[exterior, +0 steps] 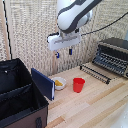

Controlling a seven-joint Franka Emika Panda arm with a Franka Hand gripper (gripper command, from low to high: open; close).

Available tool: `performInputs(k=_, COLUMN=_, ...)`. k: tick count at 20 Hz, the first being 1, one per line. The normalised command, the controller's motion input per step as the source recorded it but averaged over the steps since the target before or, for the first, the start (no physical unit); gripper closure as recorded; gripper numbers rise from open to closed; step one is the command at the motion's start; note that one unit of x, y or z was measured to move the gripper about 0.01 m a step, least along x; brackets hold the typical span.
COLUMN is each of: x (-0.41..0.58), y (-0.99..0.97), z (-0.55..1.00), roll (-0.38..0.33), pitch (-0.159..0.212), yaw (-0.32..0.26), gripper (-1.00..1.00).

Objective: Gently stretch your hand towards the oven tray's handle, obtaining a firm grip, and draw it cautiously out of the oven. Transition your grip to the hot dog bowl, gingerly seizing the edge, and elevate it from the surface. Hover the bowl over the tray, delicately lower it, and temper your grip, establishing the bowl's equilibrium.

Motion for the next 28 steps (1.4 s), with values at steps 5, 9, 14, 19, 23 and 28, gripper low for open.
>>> performInputs(k=5, x=0.139, y=-0.19, z=-0.01, roll=-0.339, pitch=0.002, yaw=0.093, gripper=-1.0)
performInputs(k=9, x=0.044, y=-0.23, z=-0.04, roll=-0.267, pitch=0.0, yaw=0.165, gripper=-1.0)
performInputs(k=14, x=0.0, y=-0.22, z=-0.04, roll=-0.264, pitch=0.0, yaw=0.19, gripper=-1.0)
performInputs(k=19, x=0.0, y=-0.18, z=-0.06, roll=-0.303, pitch=0.0, yaw=0.178, gripper=-1.0)
performInputs(k=23, x=0.0, y=-0.15, z=-0.13, roll=-0.34, pitch=-0.025, yaw=0.166, gripper=-1.0)
performInputs(k=28, x=0.0, y=-0.13, z=-0.12, roll=-0.338, pitch=-0.054, yaw=0.168, gripper=-1.0)
